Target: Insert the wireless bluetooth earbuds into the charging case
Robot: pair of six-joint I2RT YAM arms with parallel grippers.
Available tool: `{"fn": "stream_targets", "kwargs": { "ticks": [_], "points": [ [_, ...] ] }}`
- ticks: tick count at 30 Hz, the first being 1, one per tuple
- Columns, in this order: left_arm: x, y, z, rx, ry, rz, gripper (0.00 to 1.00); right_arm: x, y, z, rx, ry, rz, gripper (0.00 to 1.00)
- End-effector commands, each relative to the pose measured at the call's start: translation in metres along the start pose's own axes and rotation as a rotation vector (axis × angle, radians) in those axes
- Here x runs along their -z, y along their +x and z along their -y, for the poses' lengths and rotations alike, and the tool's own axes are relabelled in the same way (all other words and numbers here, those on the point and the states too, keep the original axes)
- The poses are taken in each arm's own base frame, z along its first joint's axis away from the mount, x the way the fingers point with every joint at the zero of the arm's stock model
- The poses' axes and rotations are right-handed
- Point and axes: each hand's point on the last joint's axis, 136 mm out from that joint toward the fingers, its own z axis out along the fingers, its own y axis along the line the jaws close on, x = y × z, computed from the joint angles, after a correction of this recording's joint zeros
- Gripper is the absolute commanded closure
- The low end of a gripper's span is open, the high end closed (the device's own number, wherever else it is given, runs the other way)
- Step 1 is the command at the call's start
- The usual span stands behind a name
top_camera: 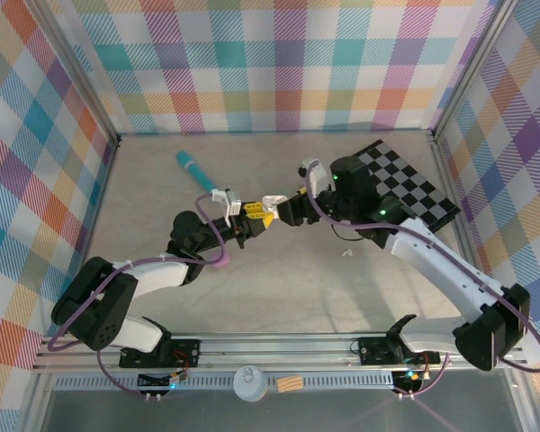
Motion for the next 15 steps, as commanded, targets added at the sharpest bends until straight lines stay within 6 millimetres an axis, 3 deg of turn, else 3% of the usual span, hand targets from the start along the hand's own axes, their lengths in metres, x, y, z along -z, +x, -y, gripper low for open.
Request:
{"fn": "stream_targets", "kwargs": {
  "ticks": [1,5,9,11,13,15],
  "points": [
    [0.004,-0.015,0.009,-0.081,0.028,0.036,0.87,0.011,-0.011,0.002,-0.049,-0.007,0.052,0.26],
    [0.007,-0.016,0.013,-0.135,0.036,0.039,0.87,0.017,-0.004,0.027,-0.165,0.063,0.074,0.26],
    [0.012,-0.014,0.017,-0.182,0.04,0.037,0.87,0.039,0.019,0.082,-0.383,0.239,0.096,0.28],
    [0.013,-0.014,0.018,-0.188,0.041,0.039,0.87,0.053,0.042,0.113,-0.529,0.329,0.083,0.29],
    [0.015,-0.015,0.019,-0.189,0.041,0.04,0.87,0.066,0.081,0.143,-0.71,0.422,0.031,0.3],
    [0.016,-0.017,0.02,-0.191,0.04,0.043,0.87,0.069,0.115,0.158,-0.84,0.441,-0.019,0.31]
  ]
}}
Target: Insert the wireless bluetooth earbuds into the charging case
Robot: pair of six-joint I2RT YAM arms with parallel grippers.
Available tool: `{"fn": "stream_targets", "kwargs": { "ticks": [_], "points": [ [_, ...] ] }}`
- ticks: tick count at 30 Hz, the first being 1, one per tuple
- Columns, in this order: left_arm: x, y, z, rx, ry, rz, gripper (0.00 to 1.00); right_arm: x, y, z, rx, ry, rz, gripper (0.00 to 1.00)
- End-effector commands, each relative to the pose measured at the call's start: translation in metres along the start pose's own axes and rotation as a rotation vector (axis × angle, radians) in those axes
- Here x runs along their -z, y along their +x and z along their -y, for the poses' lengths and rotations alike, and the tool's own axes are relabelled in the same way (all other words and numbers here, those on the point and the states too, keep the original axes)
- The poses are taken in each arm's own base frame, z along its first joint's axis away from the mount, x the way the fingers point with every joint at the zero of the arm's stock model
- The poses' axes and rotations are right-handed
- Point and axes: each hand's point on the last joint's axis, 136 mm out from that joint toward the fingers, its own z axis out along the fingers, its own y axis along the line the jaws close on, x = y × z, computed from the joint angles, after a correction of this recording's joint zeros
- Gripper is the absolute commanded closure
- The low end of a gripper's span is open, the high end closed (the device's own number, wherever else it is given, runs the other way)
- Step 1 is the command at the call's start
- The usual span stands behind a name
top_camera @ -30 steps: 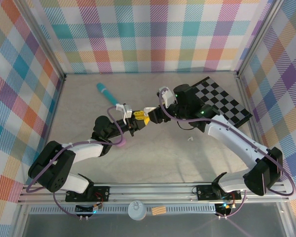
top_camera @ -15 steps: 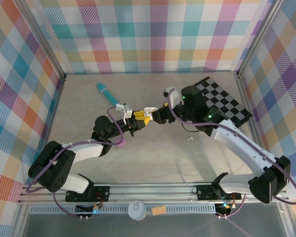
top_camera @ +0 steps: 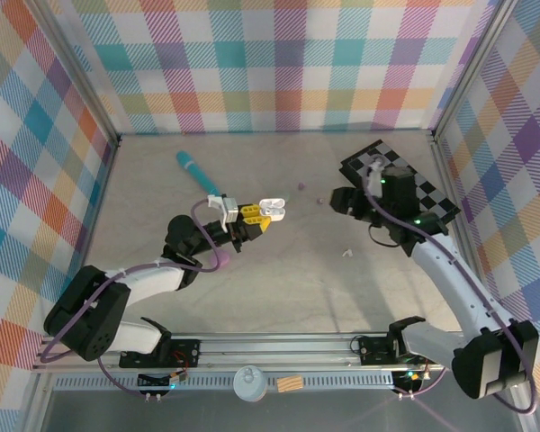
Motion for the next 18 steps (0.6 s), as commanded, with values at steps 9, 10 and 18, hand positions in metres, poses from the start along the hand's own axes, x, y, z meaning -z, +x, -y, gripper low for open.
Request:
{"fn": "stream_targets", "kwargs": {
  "ticks": [9,10,18],
  "points": [
    [0.006,-0.014,0.009,-0.056,0.026,0.028,0.87,-0.044,0.095,0.098,-0.293,0.181,-0.323,0.37],
    [0.006,-0.015,0.009,-0.056,0.025,0.028,0.87,-0.049,0.097,0.1,-0.302,0.182,-0.337,0.38],
    [0.007,-0.014,0.008,-0.053,0.02,0.015,0.87,-0.07,0.115,0.116,-0.325,0.213,-0.414,0.41]
  ]
}}
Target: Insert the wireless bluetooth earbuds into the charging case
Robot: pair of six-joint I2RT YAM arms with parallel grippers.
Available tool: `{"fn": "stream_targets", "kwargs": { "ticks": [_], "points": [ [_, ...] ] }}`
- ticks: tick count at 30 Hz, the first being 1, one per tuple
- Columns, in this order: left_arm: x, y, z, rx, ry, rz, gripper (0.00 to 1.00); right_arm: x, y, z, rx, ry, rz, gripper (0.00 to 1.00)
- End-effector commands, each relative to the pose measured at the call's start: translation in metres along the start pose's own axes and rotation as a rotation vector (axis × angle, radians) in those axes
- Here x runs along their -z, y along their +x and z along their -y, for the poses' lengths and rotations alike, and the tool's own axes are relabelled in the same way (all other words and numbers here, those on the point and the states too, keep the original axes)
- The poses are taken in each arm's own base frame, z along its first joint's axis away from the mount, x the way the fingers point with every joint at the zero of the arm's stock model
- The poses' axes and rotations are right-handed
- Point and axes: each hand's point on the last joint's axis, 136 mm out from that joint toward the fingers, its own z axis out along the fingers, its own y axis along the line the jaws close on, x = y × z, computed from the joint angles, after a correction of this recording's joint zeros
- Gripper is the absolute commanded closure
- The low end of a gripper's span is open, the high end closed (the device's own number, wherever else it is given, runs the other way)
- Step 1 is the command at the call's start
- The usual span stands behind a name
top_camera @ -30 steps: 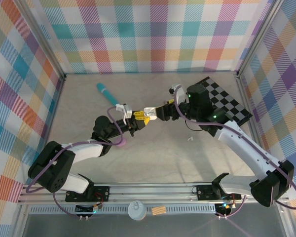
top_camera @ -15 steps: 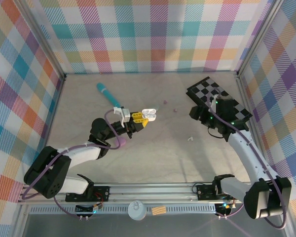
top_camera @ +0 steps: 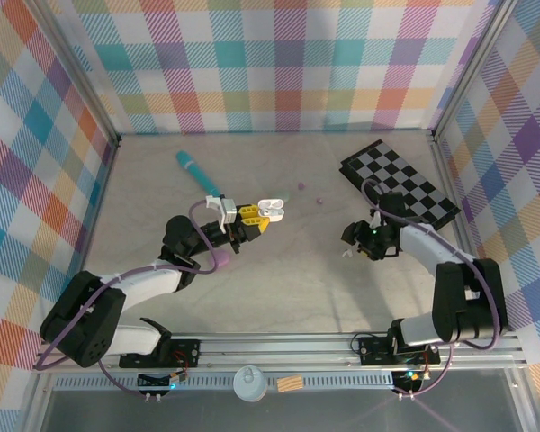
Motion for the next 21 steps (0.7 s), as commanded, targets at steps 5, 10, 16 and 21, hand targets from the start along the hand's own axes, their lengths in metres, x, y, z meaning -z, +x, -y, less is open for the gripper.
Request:
{"fn": "stream_targets", "kwargs": {
  "ticks": [5,10,16,21],
  "points": [
    [0.004,-0.01,0.005,-0.05,0.02,0.01,0.87,-0.018,0.004,0.005,0.009,-0.008,-0.046,0.42],
    [0.003,-0.011,0.006,-0.051,0.023,0.009,0.87,-0.026,0.008,-0.002,0.002,-0.061,-0.089,0.43],
    [0.004,-0.01,0.005,-0.047,0.019,0.005,0.87,-0.024,0.011,-0.01,-0.001,-0.101,-0.102,0.46],
    [0.004,-0.01,0.006,-0.046,0.02,0.005,0.87,-0.02,0.009,-0.02,0.007,-0.147,-0.096,0.47]
  ]
}}
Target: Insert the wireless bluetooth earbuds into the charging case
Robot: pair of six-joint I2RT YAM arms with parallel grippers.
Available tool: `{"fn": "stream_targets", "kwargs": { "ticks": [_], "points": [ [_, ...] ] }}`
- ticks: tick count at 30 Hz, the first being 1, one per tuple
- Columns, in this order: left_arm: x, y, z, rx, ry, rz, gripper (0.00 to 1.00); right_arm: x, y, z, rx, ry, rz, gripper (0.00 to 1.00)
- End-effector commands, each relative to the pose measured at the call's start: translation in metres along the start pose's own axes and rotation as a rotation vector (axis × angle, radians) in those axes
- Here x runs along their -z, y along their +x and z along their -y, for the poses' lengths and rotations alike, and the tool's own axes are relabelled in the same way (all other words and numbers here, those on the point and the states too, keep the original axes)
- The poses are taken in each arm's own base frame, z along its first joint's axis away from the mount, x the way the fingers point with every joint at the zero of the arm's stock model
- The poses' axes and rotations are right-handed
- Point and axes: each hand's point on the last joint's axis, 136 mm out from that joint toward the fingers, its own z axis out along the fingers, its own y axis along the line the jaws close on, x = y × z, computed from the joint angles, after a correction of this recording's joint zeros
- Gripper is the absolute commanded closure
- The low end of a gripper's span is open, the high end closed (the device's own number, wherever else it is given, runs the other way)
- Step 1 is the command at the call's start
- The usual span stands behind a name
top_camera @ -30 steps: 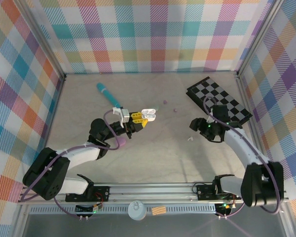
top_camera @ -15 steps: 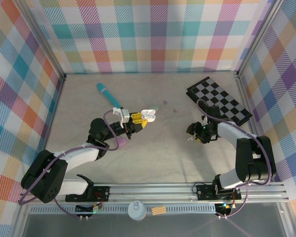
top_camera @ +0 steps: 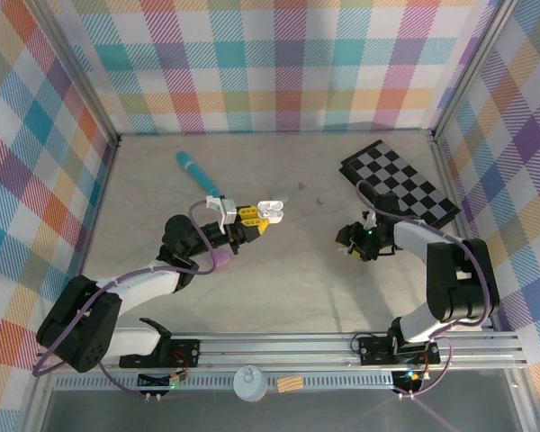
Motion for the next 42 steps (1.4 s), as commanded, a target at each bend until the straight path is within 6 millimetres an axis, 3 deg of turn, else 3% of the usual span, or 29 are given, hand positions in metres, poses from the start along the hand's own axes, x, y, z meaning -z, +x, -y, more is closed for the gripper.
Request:
{"fn": "stream_targets", "kwargs": {
  "ticks": [1,14,23,29,37,42],
  "points": [
    [0.002,-0.012,0.005,-0.056,0.021,0.031,0.87,0.002,0.003,-0.012,0.014,-0.062,-0.01,0.47],
    [0.005,-0.011,0.005,-0.051,0.01,0.025,0.87,-0.012,-0.002,-0.015,0.015,-0.07,-0.054,0.47],
    [0.004,-0.009,0.003,-0.047,0.008,0.02,0.87,-0.015,0.007,-0.025,0.043,-0.079,-0.088,0.64],
    [0.004,-0.008,0.003,-0.046,0.006,0.017,0.87,-0.006,0.01,-0.042,0.086,-0.145,-0.1,0.67],
    [0.005,-0.007,0.002,-0.045,0.001,0.015,0.87,0.011,0.023,-0.011,0.224,0.22,-0.022,0.67],
    [0.005,-0.005,0.0,-0.044,0.001,0.014,0.87,-0.001,0.029,-0.011,0.246,0.27,-0.052,0.69]
  ]
}}
